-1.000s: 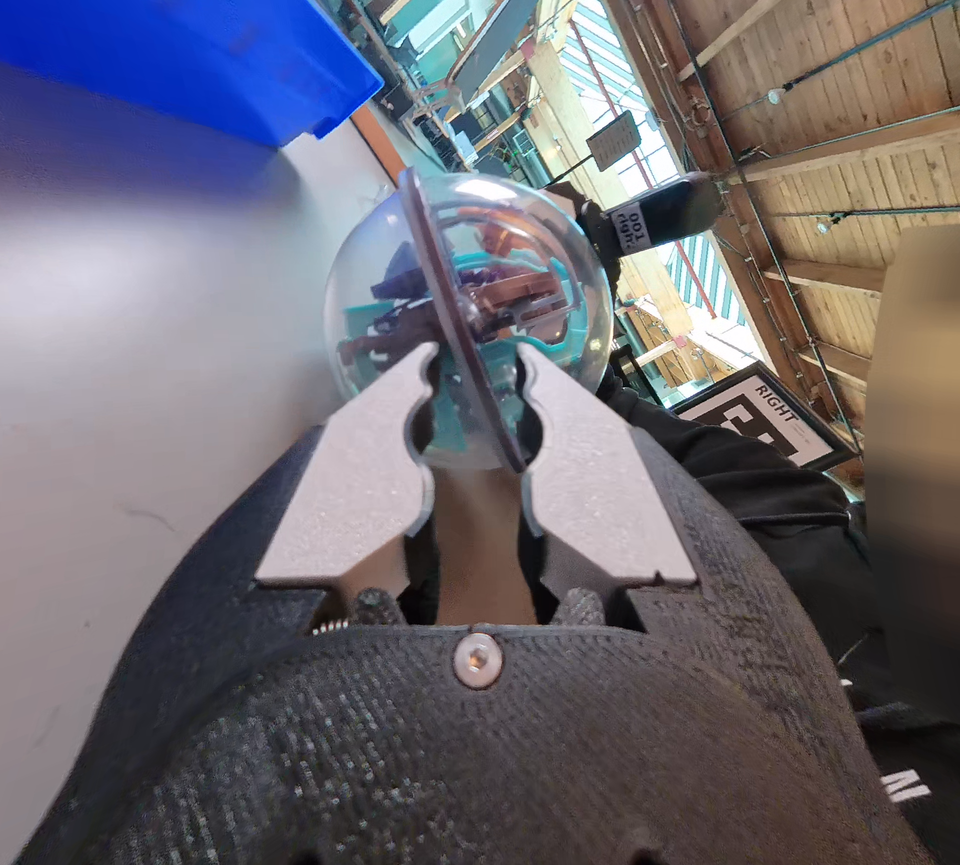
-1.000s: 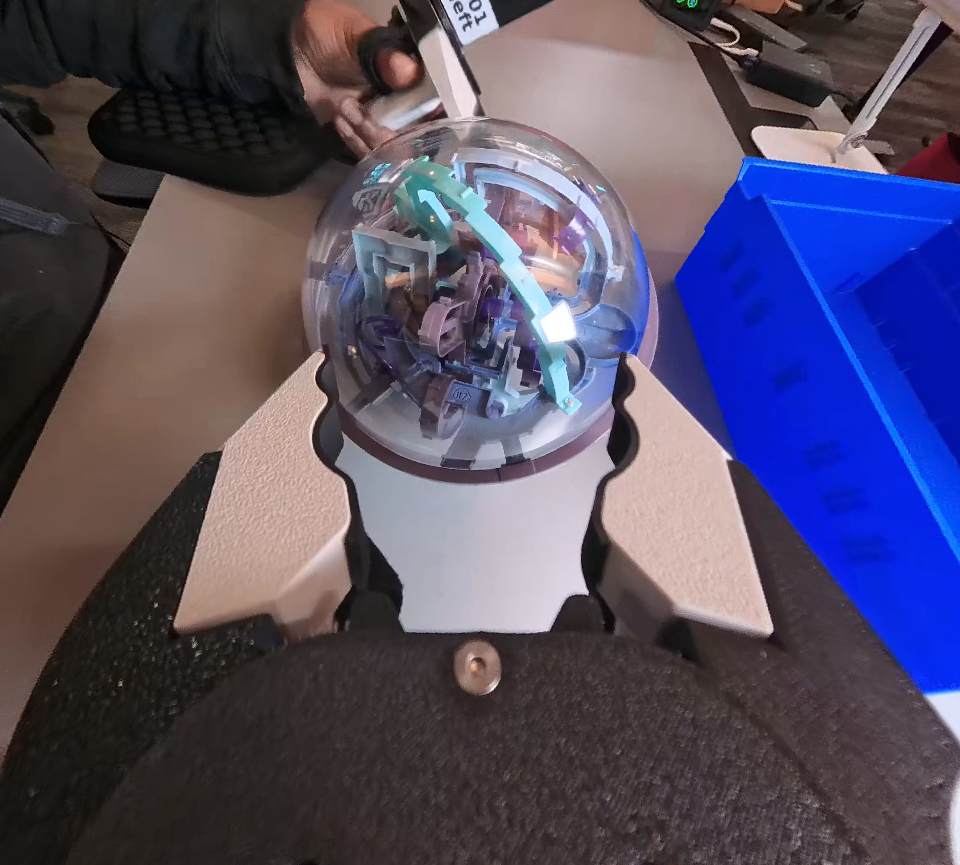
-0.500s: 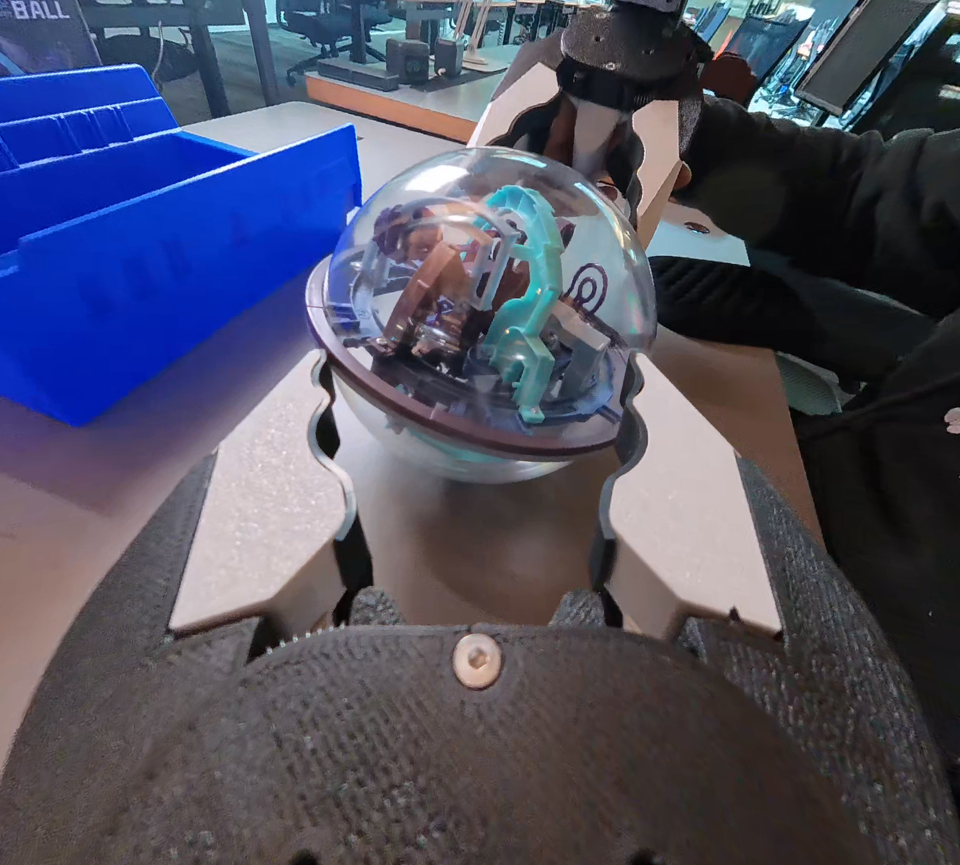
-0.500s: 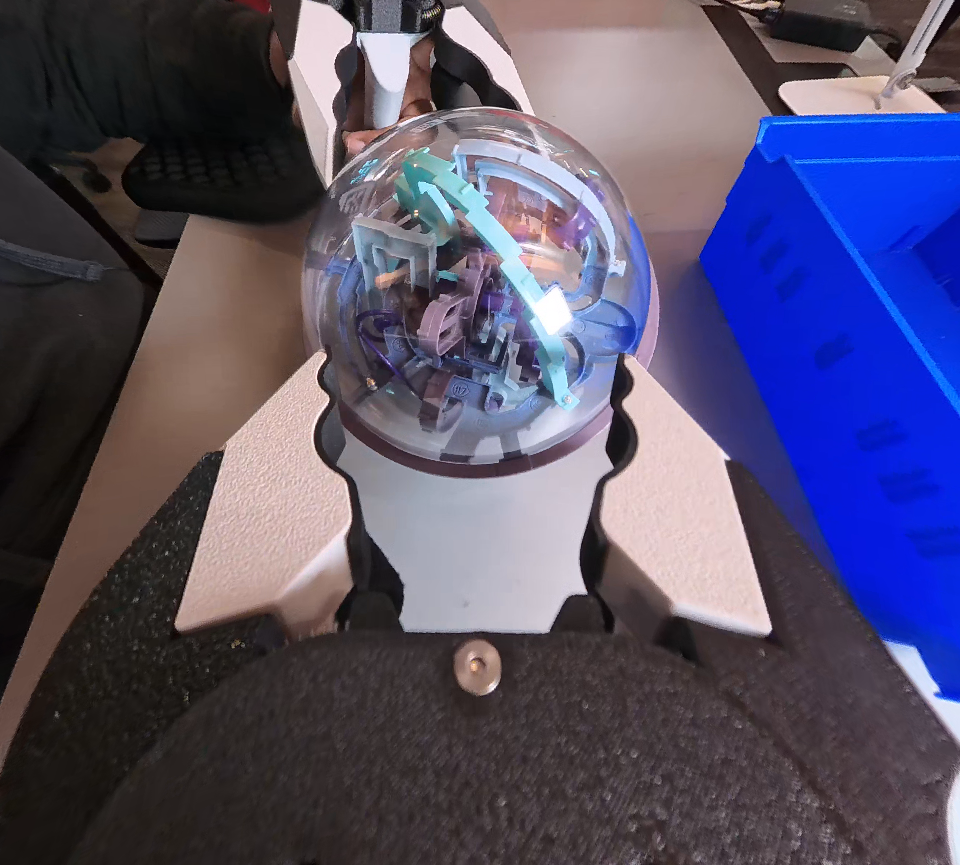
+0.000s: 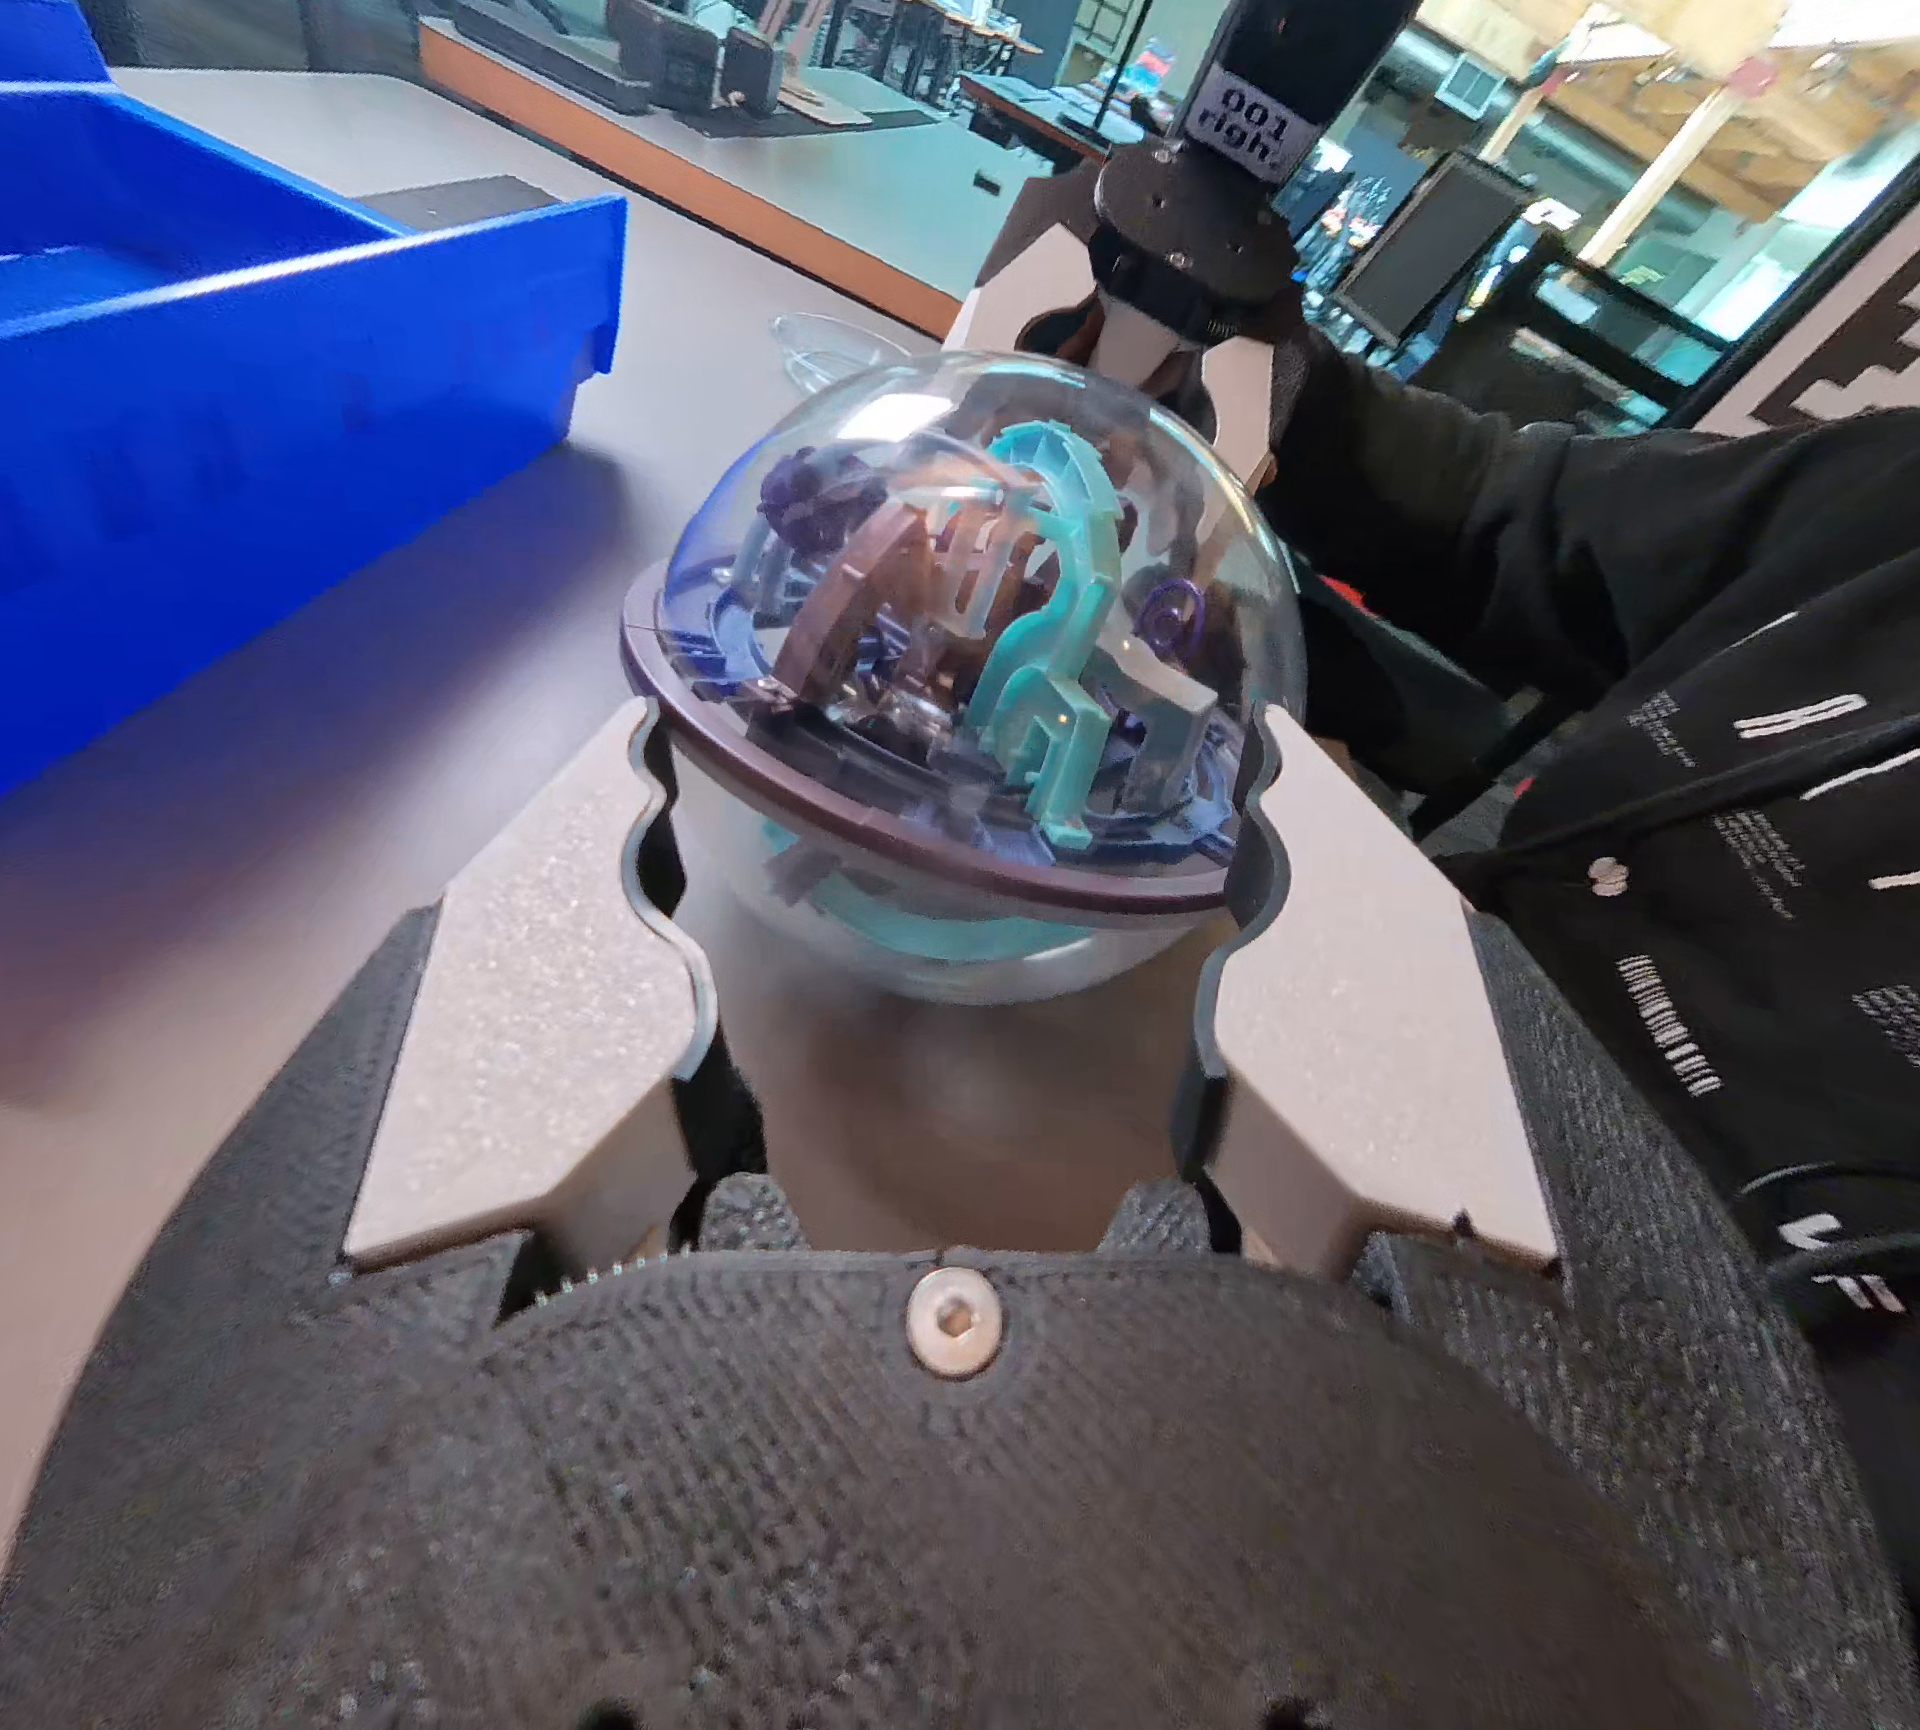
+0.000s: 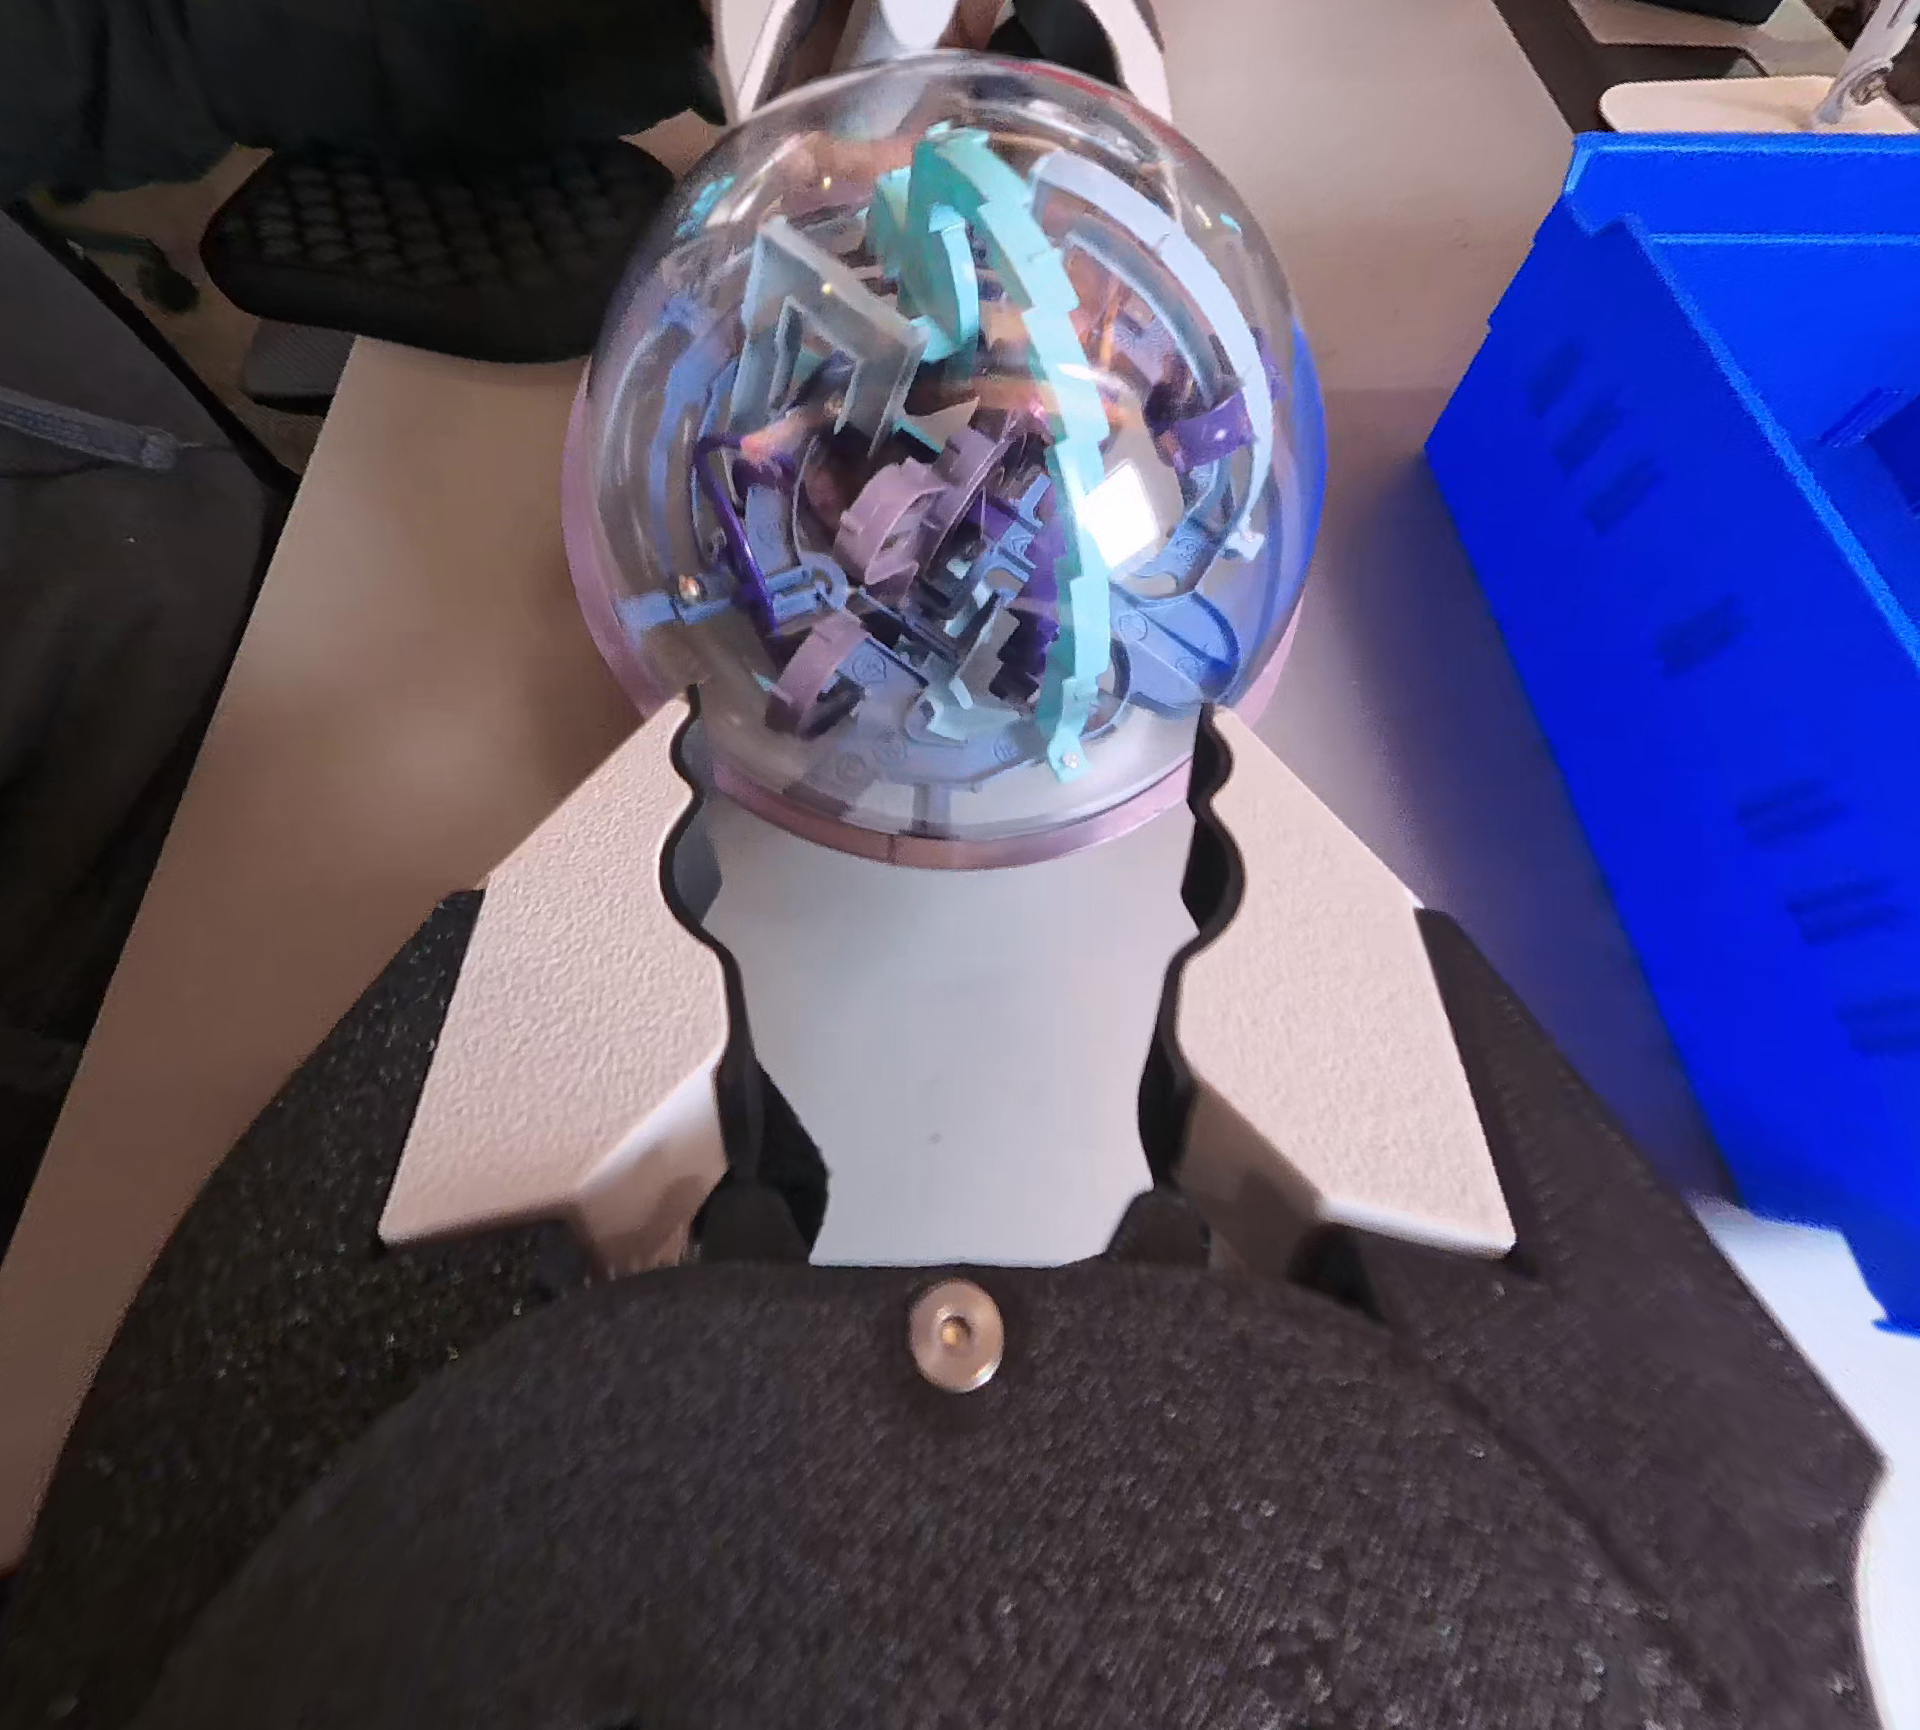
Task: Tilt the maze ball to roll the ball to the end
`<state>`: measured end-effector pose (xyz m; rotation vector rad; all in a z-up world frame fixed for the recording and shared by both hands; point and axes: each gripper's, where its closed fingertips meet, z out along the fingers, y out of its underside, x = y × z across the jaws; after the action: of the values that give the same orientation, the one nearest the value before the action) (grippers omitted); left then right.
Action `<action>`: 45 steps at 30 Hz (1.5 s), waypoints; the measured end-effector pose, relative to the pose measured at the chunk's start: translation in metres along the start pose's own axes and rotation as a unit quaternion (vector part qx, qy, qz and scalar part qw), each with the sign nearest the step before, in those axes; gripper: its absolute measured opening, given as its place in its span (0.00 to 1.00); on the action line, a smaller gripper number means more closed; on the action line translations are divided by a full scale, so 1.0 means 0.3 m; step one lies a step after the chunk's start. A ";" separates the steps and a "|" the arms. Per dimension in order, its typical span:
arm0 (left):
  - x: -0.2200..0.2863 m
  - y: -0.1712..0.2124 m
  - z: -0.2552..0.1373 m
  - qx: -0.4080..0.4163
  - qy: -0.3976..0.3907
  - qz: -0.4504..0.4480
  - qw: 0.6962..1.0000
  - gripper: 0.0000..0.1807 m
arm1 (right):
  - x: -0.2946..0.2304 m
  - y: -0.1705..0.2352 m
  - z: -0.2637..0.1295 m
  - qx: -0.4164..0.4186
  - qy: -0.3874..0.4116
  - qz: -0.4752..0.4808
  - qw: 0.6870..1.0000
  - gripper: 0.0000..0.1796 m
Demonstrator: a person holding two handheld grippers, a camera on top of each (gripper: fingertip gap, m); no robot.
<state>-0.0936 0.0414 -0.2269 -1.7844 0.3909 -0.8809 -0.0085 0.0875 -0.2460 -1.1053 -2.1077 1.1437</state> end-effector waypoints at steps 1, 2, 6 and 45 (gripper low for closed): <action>-0.002 -0.002 -0.002 0.003 0.012 -0.008 1.000 0.59 | -0.005 0.006 0.000 -0.001 0.001 -0.003 1.000 0.49; -0.003 -0.004 -0.003 0.005 0.024 -0.018 1.000 0.59 | -0.011 0.012 0.001 -0.001 0.002 -0.005 1.000 0.48; -0.007 -0.009 -0.006 0.011 0.070 -0.065 0.995 0.59 | -0.048 0.029 0.005 0.006 -0.001 -0.003 1.000 0.45; 0.090 0.010 -0.021 -0.099 -0.046 0.099 0.989 0.68 | -0.109 0.044 0.100 0.063 -0.101 0.133 0.984 0.44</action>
<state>-0.0796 0.0189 -0.2184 -1.9213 0.6011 -0.6344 -0.0067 0.0510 -0.2743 -1.2861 -2.0443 1.5515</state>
